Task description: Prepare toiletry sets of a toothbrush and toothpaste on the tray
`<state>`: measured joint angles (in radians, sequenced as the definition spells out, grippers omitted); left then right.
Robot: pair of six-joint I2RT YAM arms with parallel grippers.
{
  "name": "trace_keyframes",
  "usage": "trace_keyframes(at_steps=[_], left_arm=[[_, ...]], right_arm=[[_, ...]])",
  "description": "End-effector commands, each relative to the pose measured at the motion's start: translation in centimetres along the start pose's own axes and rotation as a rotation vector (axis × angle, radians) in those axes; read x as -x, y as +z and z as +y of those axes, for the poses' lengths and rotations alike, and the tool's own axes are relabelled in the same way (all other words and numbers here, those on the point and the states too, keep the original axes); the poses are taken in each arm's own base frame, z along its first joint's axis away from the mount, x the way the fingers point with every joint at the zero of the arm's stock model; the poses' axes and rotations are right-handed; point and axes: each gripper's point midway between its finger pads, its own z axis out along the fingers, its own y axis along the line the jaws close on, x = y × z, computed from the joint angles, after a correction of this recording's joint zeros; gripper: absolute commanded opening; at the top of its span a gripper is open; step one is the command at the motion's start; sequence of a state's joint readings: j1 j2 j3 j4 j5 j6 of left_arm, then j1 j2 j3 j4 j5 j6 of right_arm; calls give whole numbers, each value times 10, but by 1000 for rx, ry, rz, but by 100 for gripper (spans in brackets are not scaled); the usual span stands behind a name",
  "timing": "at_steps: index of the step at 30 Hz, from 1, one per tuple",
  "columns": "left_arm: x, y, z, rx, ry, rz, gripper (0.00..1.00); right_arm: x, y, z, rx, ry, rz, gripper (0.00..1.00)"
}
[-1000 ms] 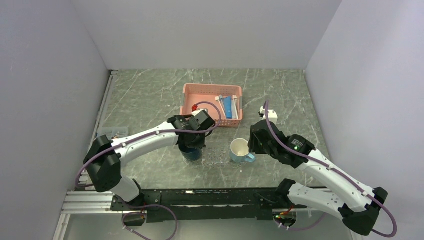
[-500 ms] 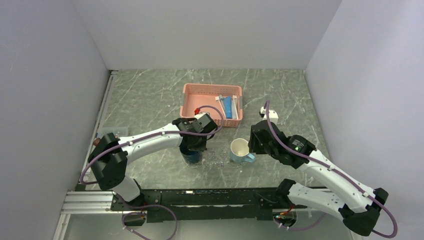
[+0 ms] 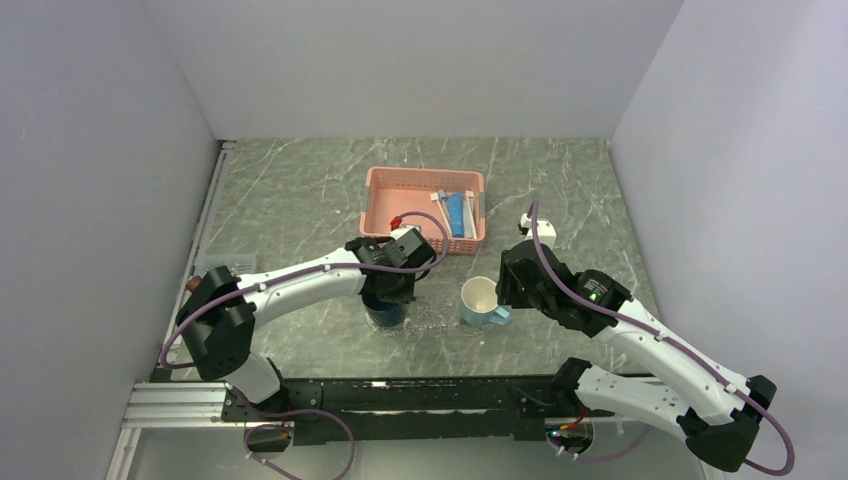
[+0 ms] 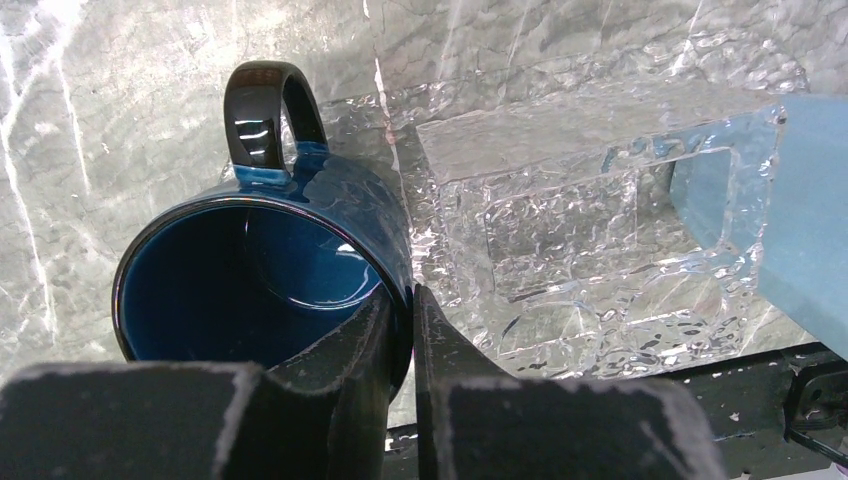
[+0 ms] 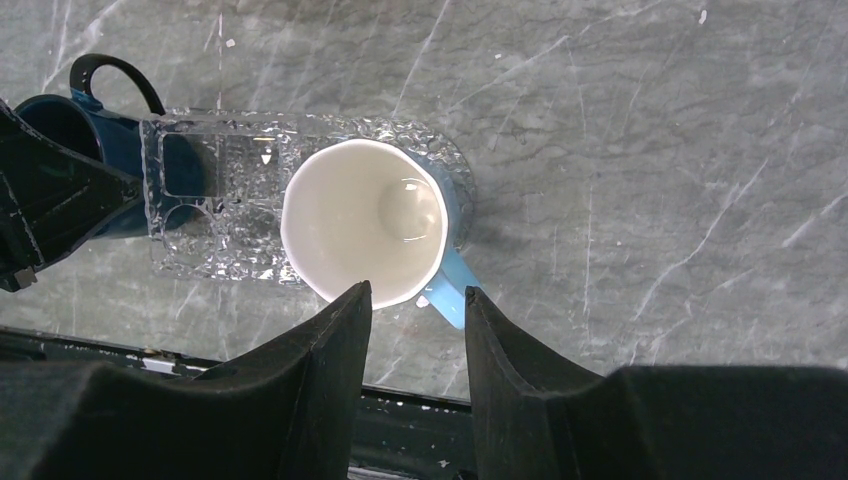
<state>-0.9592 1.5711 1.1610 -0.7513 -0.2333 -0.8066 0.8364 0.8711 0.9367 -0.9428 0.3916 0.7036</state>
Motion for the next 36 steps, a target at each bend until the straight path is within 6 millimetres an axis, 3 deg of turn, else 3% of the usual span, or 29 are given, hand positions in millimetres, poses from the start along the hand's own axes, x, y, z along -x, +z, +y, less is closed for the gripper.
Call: trace_keyframes(at_steps=[1, 9, 14, 21, 36], left_arm=[[8, -5, -8, -39, -6, -40, 17], [6, -5, -6, -32, -4, -39, 18], [5, -7, -3, -28, -7, -46, 27], [6, -10, -2, -36, -2, -53, 28], [19, -32, -15, -83, 34, -92, 36]], right_arm=[[5, -2, -1, -6, 16, -17, 42], [3, -1, 0, -3, 16, -13, 42], [3, 0, 1, 1, 17, -10, 42], [4, 0, 2, 3, 19, -12, 42], [7, -2, 4, 8, 22, -15, 42]])
